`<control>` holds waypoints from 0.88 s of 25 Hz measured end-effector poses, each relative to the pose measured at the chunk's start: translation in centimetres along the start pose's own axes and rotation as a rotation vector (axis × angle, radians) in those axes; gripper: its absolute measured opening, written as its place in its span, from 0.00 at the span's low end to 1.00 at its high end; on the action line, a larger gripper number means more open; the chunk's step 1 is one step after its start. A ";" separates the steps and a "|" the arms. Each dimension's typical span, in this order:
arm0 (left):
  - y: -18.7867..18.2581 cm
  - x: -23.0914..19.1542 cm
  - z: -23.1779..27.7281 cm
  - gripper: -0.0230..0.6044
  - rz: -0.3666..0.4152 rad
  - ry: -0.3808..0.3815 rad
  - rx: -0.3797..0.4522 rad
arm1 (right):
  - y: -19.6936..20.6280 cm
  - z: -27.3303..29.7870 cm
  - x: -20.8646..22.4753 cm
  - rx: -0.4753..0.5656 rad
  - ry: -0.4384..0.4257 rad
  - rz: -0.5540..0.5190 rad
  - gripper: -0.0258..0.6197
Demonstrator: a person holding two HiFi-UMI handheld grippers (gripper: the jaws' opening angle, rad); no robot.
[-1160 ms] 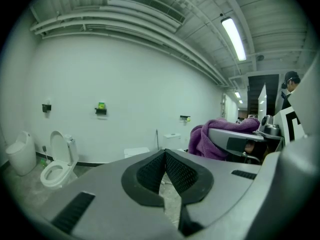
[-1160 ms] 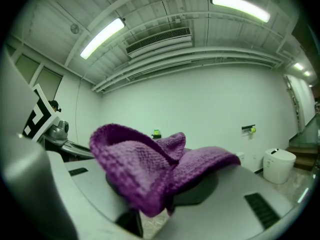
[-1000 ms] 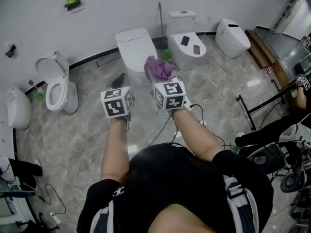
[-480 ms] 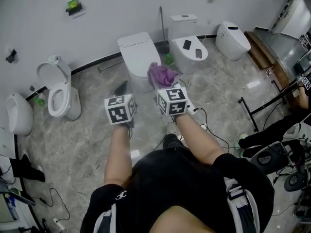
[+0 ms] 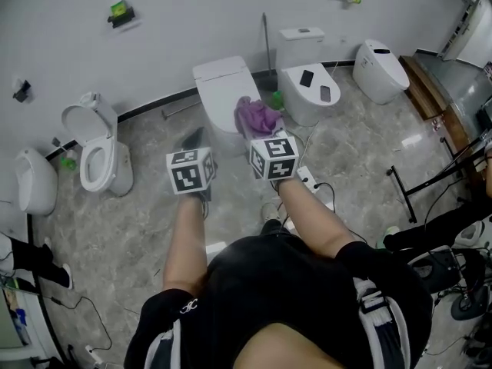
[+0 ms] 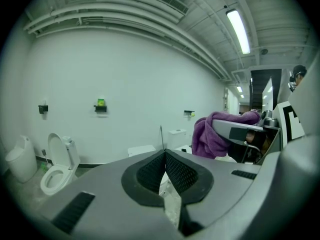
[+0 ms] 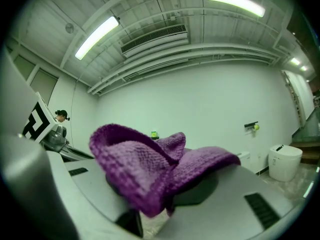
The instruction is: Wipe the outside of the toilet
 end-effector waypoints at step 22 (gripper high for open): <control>-10.9 2.9 23.9 0.05 -0.024 -0.071 -0.032 | -1.6 17.2 19.9 -0.049 -0.189 -0.007 0.25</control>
Point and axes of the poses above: the fingertips, and each gripper's own axes: z forward along the fingers, x to its right, y out of its underside, the point moved 5 cm from there along -z, backward along the fingers, and after that the axes turned 6 degrees about -x, right-handed, at the moved point
